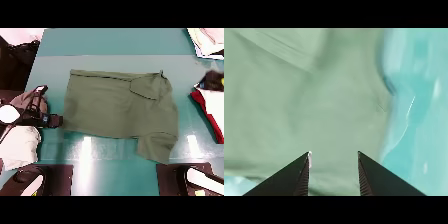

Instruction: Fold the shirts.

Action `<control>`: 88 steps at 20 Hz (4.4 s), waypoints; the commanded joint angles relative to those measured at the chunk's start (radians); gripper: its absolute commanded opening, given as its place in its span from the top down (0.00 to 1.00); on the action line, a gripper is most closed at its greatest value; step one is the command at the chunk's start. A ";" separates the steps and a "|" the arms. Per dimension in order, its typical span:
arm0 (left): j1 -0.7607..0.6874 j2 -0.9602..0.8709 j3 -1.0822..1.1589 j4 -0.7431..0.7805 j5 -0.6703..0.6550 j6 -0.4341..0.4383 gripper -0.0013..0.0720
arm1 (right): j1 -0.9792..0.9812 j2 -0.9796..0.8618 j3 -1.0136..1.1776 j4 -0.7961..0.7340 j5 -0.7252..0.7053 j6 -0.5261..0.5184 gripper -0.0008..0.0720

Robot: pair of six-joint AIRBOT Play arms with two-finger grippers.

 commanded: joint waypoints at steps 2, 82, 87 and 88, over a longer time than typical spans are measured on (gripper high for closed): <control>0.000 -0.001 0.038 0.044 0.018 -0.016 0.95 | -0.170 0.098 -0.424 0.003 -0.065 -0.048 0.53; 0.002 -0.642 0.595 0.214 0.170 0.116 0.95 | 0.275 -0.401 0.126 -0.212 -0.270 0.071 0.96; 0.001 -0.643 0.583 0.249 0.103 0.116 0.95 | 0.278 -0.398 0.010 -0.189 -0.277 0.071 0.96; 0.001 -0.644 0.571 0.249 0.098 0.115 0.95 | 0.278 -0.398 0.004 -0.164 -0.275 0.071 0.96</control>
